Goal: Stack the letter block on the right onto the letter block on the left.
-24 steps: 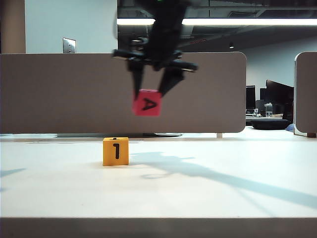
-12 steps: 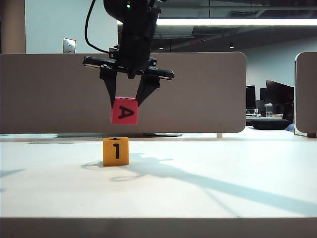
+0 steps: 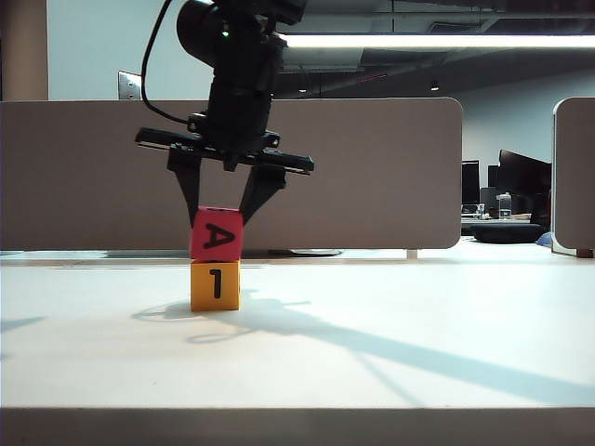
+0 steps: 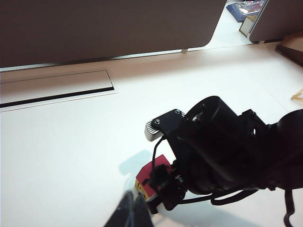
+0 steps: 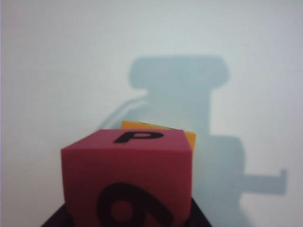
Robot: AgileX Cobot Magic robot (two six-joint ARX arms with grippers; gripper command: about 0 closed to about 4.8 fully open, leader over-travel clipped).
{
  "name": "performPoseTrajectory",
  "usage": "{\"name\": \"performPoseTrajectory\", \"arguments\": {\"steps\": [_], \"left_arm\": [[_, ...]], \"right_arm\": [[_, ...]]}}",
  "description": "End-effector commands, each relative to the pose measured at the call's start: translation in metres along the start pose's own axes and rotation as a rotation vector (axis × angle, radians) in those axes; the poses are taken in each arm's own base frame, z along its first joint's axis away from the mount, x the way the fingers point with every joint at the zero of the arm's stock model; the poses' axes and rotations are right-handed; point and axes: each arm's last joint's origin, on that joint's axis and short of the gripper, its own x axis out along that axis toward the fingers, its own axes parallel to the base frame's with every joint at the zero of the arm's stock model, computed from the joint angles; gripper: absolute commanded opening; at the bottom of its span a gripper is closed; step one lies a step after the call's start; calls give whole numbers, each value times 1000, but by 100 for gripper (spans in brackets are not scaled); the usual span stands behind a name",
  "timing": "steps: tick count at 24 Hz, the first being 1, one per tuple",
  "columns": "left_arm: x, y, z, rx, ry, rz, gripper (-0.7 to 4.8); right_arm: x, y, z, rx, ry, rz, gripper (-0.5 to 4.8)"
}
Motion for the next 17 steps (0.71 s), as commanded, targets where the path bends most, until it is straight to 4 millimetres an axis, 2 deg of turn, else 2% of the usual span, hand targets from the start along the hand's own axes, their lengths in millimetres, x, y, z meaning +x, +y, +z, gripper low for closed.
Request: {"name": "performPoseTrajectory", "arguments": {"steps": [1, 2, 5, 11, 17], "left_arm": [[-3, -1, 1, 7, -10, -1, -5], [-3, -1, 1, 6, -9, -1, -5], [-4, -1, 1, 7, -10, -1, -5], [-4, -1, 1, 7, -10, -1, -5], [-4, -1, 1, 8, -12, -1, -5]], "right_arm": [[-2, 2, 3, 9, -25, 13, 230], [-2, 2, 2, 8, -22, 10, 241], [2, 1, 0, 3, 8, 24, 330], [2, 2, 3, 4, 3, 49, 374], [-21, -9, 22, 5, -37, 18, 374]]}}
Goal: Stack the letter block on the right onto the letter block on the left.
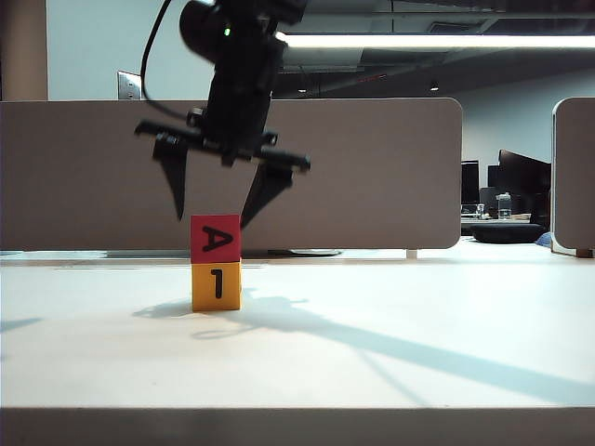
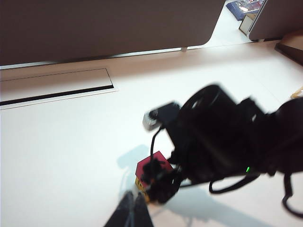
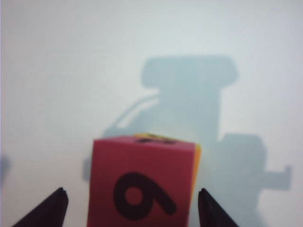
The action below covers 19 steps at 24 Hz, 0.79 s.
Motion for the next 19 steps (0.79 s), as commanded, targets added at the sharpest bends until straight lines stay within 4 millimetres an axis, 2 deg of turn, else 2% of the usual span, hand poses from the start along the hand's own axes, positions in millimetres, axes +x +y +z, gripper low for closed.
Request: {"name": "performPoseTrajectory", "arguments": {"steps": [1, 3, 7, 9, 11, 12, 13, 14, 16, 19], "left_arm": [[-2, -1, 2, 9, -18, -1, -5], [-2, -1, 2, 10, -20, -1, -5], [-6, -1, 3, 49, -30, 28, -5], [-6, -1, 3, 83, -32, 69, -5], [-7, -3, 2, 119, -33, 132, -5], [-6, -5, 2, 139, -29, 154, -5], [-6, -7, 1, 165, -20, 171, -5], [-5, -10, -2, 192, -1, 176, -5], [-2, -13, -7, 209, 17, 149, -5], [3, -14, -17, 226, 47, 89, -5]], "right_arm": [[-21, -8, 14, 1, -41, -38, 373], [-33, -17, 21, 5, -51, -84, 373], [-51, -38, 33, -173, -21, -142, 373], [-59, -49, 34, -172, 14, -167, 355], [-67, -62, 36, -150, 44, -190, 255], [-73, -69, 38, -139, 51, -200, 165], [-77, -73, 39, -132, 52, -204, 98], [-88, -79, 40, -123, 44, -209, 13], [-101, -82, 42, -140, 24, -209, -2], [-131, -83, 43, -157, -42, -237, -1]]}}
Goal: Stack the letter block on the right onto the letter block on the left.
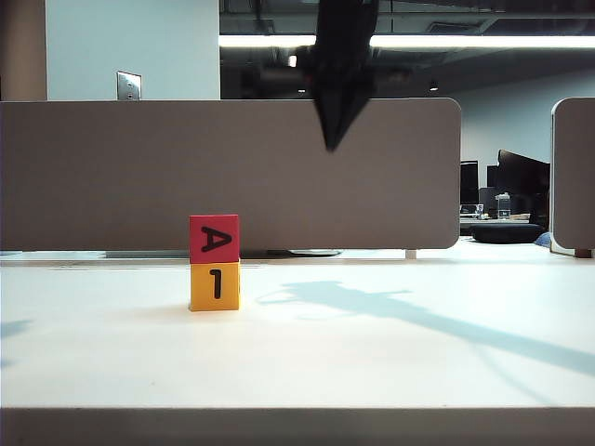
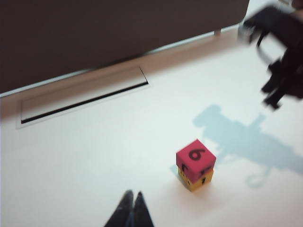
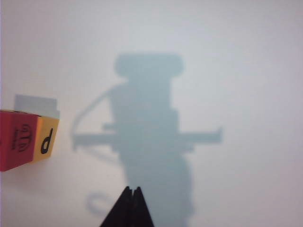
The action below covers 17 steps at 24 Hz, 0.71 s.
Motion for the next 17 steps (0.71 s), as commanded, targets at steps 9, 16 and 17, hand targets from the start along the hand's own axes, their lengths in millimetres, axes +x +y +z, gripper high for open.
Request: {"name": "performPoseTrajectory", "arguments": {"steps": [9, 16, 17], "left_arm": [[-3, -11, -66, 17, 62, -79, -5], [-18, -14, -90, -43, -53, -65, -5], [-19, -14, -93, -47, -67, -64, -5]], "right_arm": [[-144, -31, -23, 15, -304, -3, -1], [-207, -40, -63, -10, -443, -27, -1], [-212, -39, -70, -18, -452, -22, -1]]}}
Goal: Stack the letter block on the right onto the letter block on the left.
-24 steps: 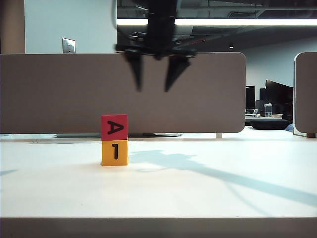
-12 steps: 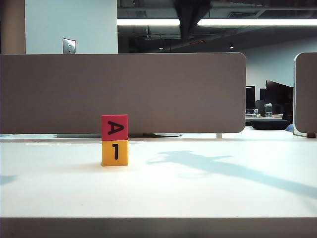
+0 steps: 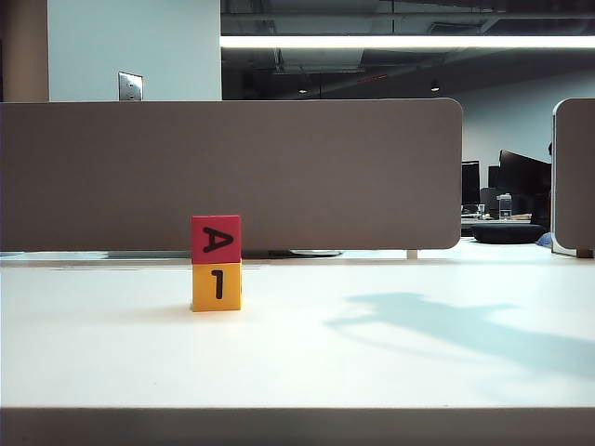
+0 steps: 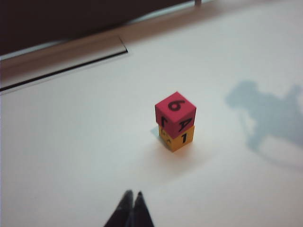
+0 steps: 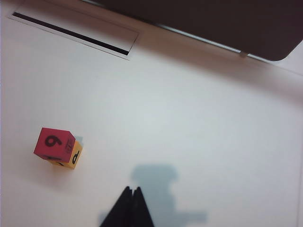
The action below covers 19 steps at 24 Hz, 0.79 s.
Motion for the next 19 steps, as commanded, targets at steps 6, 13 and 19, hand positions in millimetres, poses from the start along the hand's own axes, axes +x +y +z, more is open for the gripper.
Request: {"name": "performPoseTrajectory", "arguments": {"steps": [6, 13, 19], "left_arm": [[6, -5, -39, -30, -67, -34, -5], [26, -7, -73, -124, -11, -26, -5], [37, -7, -85, -125, -77, -20, -5]], "right_arm": [[-54, -1, -59, -30, -118, 70, -1], [-68, -24, -164, -21, -182, -4, -1], [-65, -33, -212, -57, -83, -27, -1]]}}
